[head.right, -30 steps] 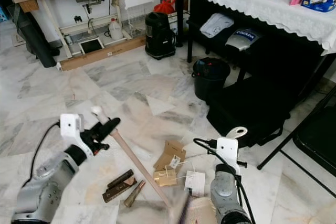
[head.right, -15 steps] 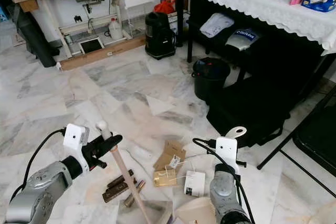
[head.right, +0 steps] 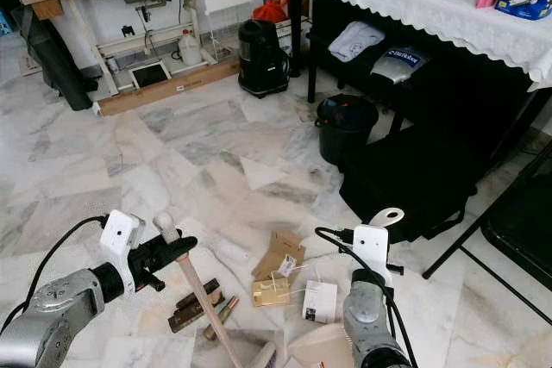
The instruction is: Sweep floor
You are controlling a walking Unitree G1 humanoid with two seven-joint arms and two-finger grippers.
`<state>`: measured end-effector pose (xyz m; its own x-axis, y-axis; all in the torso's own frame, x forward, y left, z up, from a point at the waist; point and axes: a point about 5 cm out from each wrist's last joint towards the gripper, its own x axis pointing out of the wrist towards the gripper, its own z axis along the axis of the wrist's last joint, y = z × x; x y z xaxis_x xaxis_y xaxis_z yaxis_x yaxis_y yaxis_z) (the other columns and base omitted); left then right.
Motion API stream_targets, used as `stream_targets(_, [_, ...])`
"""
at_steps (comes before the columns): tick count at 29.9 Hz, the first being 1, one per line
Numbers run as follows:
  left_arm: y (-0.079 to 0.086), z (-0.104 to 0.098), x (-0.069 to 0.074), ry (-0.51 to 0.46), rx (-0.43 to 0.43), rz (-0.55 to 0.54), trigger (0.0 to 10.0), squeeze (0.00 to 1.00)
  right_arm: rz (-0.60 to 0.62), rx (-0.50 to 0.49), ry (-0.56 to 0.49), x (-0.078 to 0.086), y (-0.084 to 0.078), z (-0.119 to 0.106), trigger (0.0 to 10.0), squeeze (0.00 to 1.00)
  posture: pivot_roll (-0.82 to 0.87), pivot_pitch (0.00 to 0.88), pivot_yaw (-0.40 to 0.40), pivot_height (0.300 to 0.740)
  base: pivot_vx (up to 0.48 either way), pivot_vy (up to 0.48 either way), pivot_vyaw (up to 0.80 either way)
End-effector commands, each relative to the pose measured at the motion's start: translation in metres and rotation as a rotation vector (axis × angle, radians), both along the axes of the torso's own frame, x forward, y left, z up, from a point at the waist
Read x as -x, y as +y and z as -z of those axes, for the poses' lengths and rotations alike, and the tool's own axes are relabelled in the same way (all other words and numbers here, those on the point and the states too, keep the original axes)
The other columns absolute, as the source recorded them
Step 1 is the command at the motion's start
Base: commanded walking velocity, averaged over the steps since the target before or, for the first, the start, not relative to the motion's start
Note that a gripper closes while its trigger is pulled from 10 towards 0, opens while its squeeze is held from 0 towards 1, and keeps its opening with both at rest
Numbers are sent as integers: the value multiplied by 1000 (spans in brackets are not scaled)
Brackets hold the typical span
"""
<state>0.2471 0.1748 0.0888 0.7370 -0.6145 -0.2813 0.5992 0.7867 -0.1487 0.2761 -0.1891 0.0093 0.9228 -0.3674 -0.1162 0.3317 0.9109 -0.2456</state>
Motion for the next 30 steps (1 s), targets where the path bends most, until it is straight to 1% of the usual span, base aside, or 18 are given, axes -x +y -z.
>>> stream_targets(1, [0,0,3,18,-18,29,10000,0,-12,10,34,5,2,6,10000,0,96,0,61,740,0,0,0])
stream_targets(5, [-3,-1,4,42,-5,71,10000,0,-12,11,42,5,1,7,10000,0,99,0,61,740,0,0,0])
stream_targets(7, [-6,-2,6,65,30,97,10000,0,-11,9,48,6,1,8,10000,0,98,0,61,740,0,0,0])
stream_targets(8, [-6,-2,6,65,30,97,10000,0,-11,9,48,6,1,8,10000,0,98,0,61,740,0,0,0])
stream_targets(9, [-7,-3,6,68,52,93,10000,0,-11,9,51,6,1,8,10000,0,98,0,61,740,0,0,0])
stream_targets(12, [-8,-5,4,64,87,72,10000,0,-10,9,52,6,0,8,10000,0,98,0,61,740,0,0,0])
stream_targets(15, [-11,-10,1,58,166,38,10000,0,-8,8,55,6,-1,9,10000,0,98,0,61,740,0,0,0])
stream_targets(17, [-12,-12,-1,53,201,17,10000,0,-8,9,55,6,-1,9,10000,0,98,0,61,740,0,0,0])
stream_targets(19, [-13,-14,-6,34,245,-33,10000,0,-7,9,55,6,-2,8,10000,0,97,0,59,740,0,0,0])
stream_targets(23, [-15,-16,-11,14,278,-77,10000,0,-7,10,51,6,-1,8,10000,0,94,0,58,740,0,0,0])
stream_targets(25, [-16,-18,-12,17,318,-94,10000,0,-7,7,54,5,-1,8,10000,0,94,0,55,740,0,0,0])
stream_targets(27, [-16,-19,-13,21,337,-97,10000,0,-8,6,56,5,-1,8,10000,0,94,0,55,740,0,0,0])
stream_targets(30, [-13,-24,-15,4,358,-122,10000,0,-8,3,58,5,0,8,10000,0,94,0,55,740,0,0,0])
